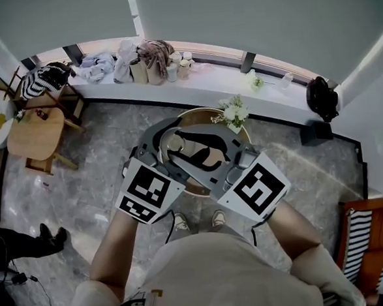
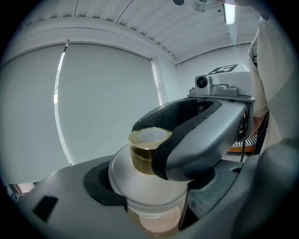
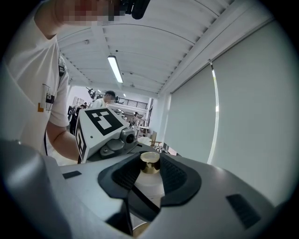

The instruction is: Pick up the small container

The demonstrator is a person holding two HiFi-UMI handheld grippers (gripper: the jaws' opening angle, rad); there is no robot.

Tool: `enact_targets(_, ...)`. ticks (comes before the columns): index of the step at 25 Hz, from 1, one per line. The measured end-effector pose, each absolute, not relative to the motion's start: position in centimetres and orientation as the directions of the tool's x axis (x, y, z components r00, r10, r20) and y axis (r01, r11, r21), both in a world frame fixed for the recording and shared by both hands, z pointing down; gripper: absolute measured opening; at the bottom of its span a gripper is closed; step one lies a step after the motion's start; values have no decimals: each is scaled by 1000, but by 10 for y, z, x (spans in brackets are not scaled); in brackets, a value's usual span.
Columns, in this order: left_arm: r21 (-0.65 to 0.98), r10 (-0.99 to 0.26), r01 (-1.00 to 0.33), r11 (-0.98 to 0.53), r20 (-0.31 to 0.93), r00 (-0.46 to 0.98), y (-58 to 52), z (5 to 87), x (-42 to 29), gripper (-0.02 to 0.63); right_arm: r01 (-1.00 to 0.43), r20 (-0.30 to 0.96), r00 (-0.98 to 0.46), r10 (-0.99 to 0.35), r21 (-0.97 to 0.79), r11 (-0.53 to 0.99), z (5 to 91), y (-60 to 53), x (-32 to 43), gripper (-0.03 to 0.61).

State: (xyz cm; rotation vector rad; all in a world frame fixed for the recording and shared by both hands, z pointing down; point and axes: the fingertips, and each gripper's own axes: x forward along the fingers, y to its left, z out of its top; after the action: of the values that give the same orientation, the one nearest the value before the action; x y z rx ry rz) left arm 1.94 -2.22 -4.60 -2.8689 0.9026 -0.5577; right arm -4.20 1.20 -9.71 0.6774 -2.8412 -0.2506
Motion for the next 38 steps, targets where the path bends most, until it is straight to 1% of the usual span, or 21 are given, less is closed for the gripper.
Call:
enact_targets(13, -158, -563, -546, -823, 365, 741, -21, -26, 20, 341, -418, 168, -882, -441, 155, 895, -80, 12, -40, 127)
enact_targets(38, -136, -528, -520, -843, 394, 753, -6, -16, 31, 341, -440, 179, -872, -456, 124, 889, -72, 23, -29, 127)
